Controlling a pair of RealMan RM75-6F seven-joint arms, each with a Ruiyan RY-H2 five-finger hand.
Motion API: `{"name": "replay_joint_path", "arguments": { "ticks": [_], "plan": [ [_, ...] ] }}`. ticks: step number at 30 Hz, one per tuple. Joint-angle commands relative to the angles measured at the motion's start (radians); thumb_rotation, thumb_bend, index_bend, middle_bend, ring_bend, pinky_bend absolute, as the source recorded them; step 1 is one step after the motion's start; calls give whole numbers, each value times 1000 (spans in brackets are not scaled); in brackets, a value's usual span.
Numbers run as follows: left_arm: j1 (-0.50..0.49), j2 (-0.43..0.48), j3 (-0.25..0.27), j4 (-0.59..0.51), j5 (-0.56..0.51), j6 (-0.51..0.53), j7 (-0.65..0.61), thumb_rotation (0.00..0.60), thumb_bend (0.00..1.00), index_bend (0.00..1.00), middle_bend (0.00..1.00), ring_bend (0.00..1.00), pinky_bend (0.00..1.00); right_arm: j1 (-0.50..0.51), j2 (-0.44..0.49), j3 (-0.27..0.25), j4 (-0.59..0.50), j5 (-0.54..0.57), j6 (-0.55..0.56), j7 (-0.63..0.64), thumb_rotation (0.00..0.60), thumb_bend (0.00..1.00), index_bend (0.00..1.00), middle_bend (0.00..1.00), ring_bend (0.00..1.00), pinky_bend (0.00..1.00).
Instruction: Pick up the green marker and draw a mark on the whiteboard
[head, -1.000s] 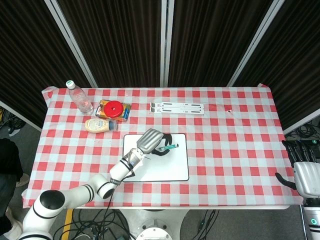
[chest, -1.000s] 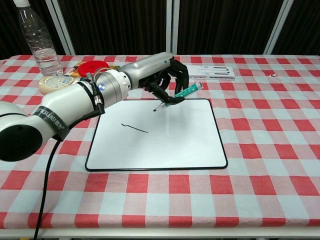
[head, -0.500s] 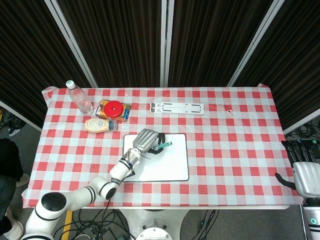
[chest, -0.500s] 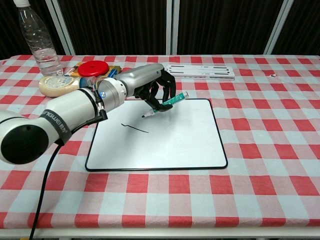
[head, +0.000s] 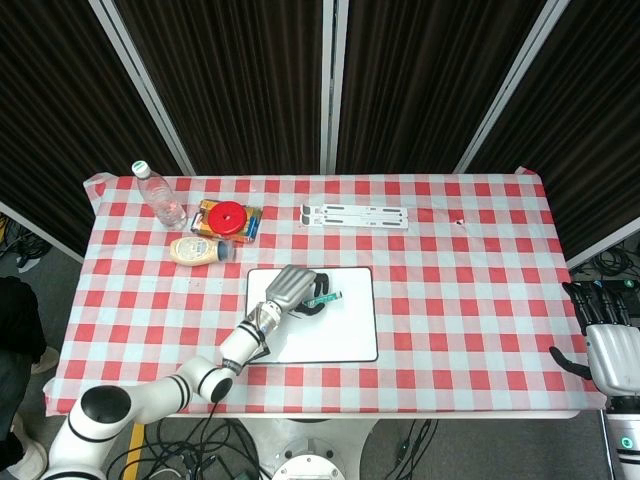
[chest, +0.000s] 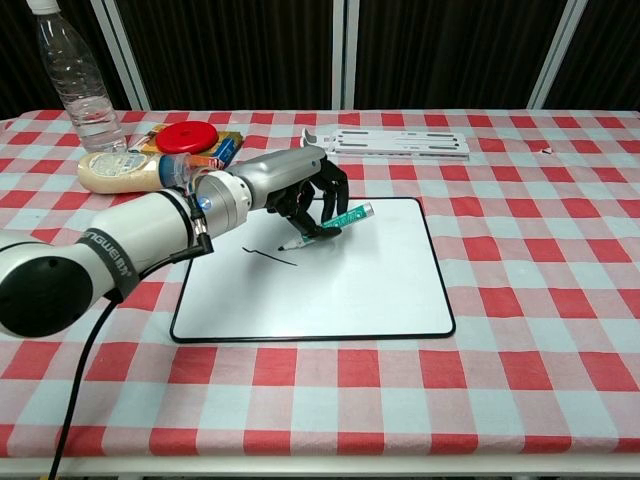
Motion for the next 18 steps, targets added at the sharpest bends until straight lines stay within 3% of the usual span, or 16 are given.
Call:
{"name": "replay_joint_path", "arguments": {
  "ticks": [1, 13, 18],
  "plan": [
    [26, 25, 3, -39, -14, 7, -1, 600, 497, 547, 568, 721, 860, 7, -8, 3, 9, 8, -15, 9, 600, 101, 0, 111, 0, 0],
    [214, 169, 58, -321, -144, 94, 126, 600, 500, 547, 568, 718, 860, 59, -40, 1, 21, -50, -50, 18, 600, 101, 0, 110, 0, 0],
    [259, 222, 37, -435, -92, 233, 151, 600, 501, 547, 566, 699, 859, 50, -35, 2, 30, -71, -11, 37, 600, 101, 0, 111, 0, 0]
  ]
}}
